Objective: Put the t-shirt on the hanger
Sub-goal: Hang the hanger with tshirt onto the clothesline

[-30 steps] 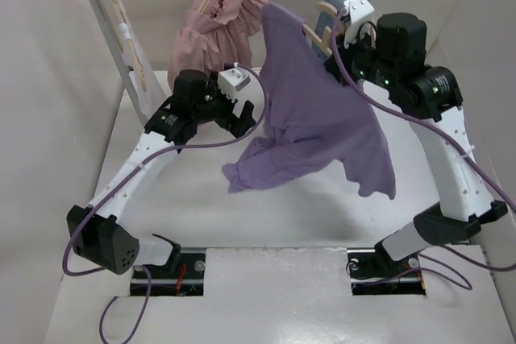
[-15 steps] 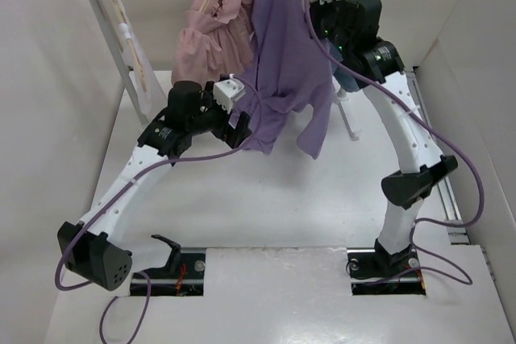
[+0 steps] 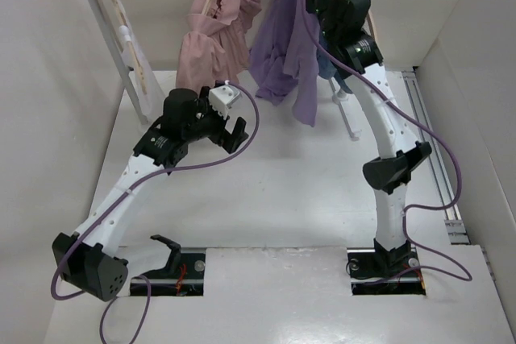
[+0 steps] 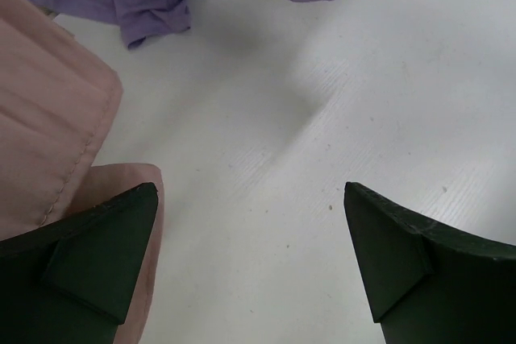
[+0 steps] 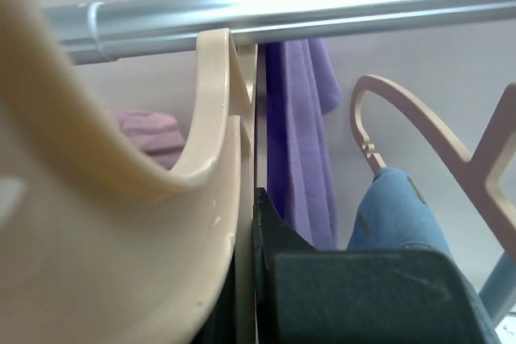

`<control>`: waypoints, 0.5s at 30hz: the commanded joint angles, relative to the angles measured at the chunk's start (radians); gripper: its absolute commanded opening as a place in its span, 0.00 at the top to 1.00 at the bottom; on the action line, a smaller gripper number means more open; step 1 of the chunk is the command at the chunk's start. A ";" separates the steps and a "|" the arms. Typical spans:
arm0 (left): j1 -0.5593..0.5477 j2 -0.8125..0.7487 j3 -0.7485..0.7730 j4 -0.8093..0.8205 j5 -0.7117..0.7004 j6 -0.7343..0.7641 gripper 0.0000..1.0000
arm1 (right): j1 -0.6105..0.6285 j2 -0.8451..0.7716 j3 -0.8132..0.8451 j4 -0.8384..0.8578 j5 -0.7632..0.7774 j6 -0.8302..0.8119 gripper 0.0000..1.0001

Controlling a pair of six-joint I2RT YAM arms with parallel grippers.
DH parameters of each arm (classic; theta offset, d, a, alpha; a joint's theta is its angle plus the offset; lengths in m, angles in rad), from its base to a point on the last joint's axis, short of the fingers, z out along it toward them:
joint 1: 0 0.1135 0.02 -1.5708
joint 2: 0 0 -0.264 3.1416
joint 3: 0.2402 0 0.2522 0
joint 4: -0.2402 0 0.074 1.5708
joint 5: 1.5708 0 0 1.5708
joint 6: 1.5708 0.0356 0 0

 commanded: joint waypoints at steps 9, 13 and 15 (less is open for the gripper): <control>-0.004 -0.098 -0.060 0.052 -0.027 -0.008 0.00 | 0.016 0.084 0.089 0.291 0.058 0.088 1.00; -0.004 -0.107 -0.069 0.052 -0.027 -0.008 0.00 | 0.007 0.146 0.152 0.324 0.058 0.108 1.00; -0.004 -0.116 -0.069 0.052 -0.038 -0.008 0.00 | -0.006 0.146 0.152 0.337 0.071 0.142 1.00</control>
